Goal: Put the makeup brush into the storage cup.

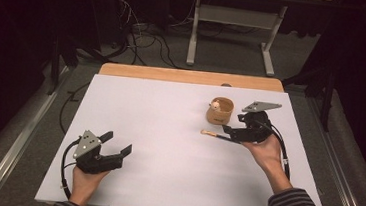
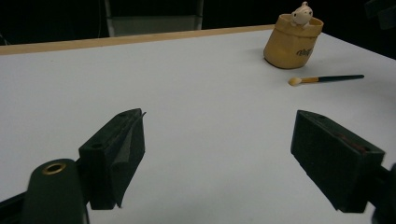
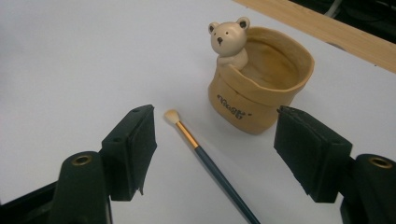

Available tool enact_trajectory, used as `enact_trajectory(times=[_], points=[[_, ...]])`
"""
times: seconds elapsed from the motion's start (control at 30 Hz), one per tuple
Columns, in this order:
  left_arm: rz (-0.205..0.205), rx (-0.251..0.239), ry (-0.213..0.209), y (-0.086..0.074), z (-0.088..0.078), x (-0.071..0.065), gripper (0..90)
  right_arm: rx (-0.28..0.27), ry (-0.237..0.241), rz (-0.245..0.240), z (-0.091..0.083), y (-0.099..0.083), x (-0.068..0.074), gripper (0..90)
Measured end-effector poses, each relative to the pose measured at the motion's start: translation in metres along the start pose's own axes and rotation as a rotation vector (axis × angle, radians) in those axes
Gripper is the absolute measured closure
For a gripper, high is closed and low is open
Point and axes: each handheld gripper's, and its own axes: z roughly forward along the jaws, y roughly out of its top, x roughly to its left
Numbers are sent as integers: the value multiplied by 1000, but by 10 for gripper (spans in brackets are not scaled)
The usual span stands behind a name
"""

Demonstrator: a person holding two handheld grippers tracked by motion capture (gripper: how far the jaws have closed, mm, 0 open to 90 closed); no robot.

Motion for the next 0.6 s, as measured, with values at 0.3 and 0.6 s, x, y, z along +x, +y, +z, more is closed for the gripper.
enact_trajectory(times=[0.3, 0.6], points=[[3, 7, -10, 0, 1, 0, 185, 87, 35, -22, 6, 4, 1, 322], [1, 10, -12, 0, 1, 0, 185, 147, 6, -85, 8, 8, 2, 326]])
